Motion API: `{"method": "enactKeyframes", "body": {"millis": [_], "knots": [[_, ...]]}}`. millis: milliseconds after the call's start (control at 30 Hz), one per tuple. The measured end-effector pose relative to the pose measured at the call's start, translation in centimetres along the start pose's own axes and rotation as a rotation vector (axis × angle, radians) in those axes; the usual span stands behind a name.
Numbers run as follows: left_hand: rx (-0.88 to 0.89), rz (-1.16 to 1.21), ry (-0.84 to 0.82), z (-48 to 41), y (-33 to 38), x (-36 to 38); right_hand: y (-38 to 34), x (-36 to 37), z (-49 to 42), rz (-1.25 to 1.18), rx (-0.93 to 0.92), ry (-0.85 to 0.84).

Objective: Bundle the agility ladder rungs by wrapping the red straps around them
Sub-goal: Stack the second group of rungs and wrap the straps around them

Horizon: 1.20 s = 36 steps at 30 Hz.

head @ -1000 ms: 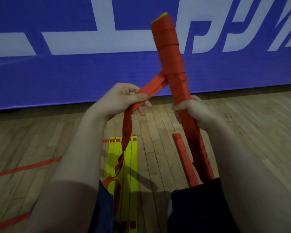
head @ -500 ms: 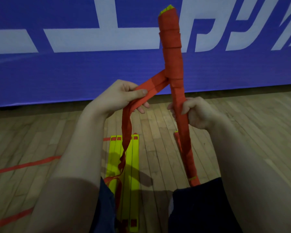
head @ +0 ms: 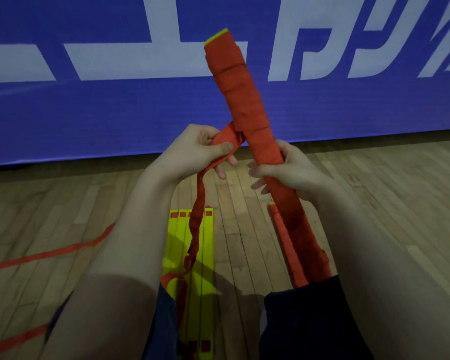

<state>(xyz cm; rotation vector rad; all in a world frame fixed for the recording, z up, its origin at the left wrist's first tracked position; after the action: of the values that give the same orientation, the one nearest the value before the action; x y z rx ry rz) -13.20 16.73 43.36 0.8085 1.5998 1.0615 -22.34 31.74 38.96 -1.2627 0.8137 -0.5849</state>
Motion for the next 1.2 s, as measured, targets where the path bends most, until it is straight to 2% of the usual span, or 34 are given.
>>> {"method": "enactKeyframes", "body": {"millis": [233, 367, 500, 700, 867, 967, 1100, 1200], "knots": [[-0.023, -0.028, 0.058, -0.4, -0.5, -0.5, -0.4, 0.9, -0.6, 0.04, -0.043, 0.01], [-0.051, -0.05, 0.103, -0.6, -1.0, -1.1, -0.1, 1.1, -0.5, -0.064, 0.086, -0.023], [-0.069, -0.047, 0.122, -0.6, -1.0, -1.4, -0.6, 1.6, -0.2, -0.209, 0.097, -0.103], [-0.079, -0.032, 0.097, -0.3, -0.9, -1.1, -0.4, 0.7, 0.1, -0.02, 0.06, -0.1], [-0.033, 0.017, -0.038, 0.2, 0.0, -0.2, -0.5, 0.1, 0.1, -0.015, 0.039, 0.018], [-0.011, 0.006, -0.098, 0.2, 0.0, 0.6, -0.7, 0.2, 0.3, 0.0, 0.036, 0.029], [0.013, -0.044, -0.113, 0.0, -0.1, 1.6, -1.3, 0.9, 0.7, 0.065, -0.071, 0.051], [-0.004, -0.034, -0.072, -0.3, -0.2, 1.6, -1.4, 1.0, 0.3, 0.176, -0.122, 0.188]]}}
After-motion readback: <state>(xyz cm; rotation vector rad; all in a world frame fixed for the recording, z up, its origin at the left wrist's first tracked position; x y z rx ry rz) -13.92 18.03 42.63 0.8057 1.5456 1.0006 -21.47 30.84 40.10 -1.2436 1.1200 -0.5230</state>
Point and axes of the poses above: each hand's wrist, its own z-axis away from the middle knuckle, its own x-axis out of the palm, y = z × x, the point moved 5 cm from there along -z, towards the middle knuckle, and after that the axes turned 2 degrees about y, right-handed, at the moved point
